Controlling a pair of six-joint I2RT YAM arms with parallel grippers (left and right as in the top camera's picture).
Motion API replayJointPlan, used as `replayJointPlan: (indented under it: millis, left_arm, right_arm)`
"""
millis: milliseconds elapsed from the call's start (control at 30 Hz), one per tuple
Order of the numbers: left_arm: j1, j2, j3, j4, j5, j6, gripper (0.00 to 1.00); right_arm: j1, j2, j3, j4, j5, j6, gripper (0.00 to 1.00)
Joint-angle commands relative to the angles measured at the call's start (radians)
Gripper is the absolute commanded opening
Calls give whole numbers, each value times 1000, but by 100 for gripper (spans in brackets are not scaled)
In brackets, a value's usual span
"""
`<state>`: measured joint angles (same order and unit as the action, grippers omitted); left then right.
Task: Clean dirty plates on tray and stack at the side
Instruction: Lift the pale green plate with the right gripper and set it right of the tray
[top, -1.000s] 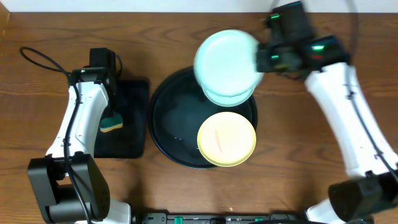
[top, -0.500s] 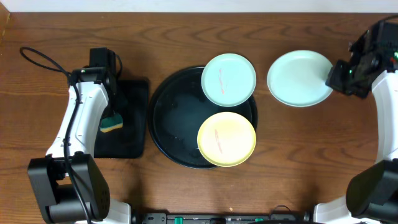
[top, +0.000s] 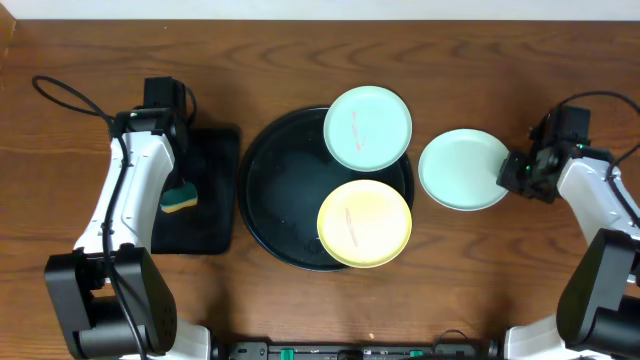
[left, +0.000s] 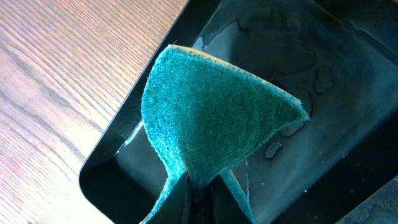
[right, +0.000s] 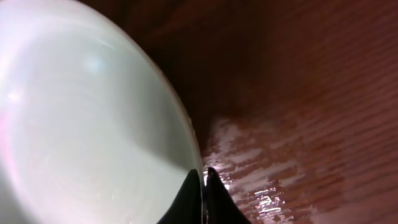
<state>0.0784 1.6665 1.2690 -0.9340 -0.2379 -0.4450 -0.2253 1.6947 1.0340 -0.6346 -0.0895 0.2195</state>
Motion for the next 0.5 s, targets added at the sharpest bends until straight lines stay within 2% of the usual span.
replayJointPlan:
  millis: [0, 167, 367, 467]
  left_arm:
    - [4, 1, -4, 4, -5, -6, 7]
    - [4, 1, -4, 8, -5, -5, 8]
    - [4, 1, -4, 9, -5, -6, 7]
    - [4, 1, -4, 9, -5, -6, 7]
  right_arm:
    - [-3, -6, -10, 10, 10, -8, 19]
    - [-3, -6, 72, -91, -80, -15, 29]
    - [39, -6, 343, -387, -265, -117, 35]
    - [94, -6, 424, -466, -297, -128, 40]
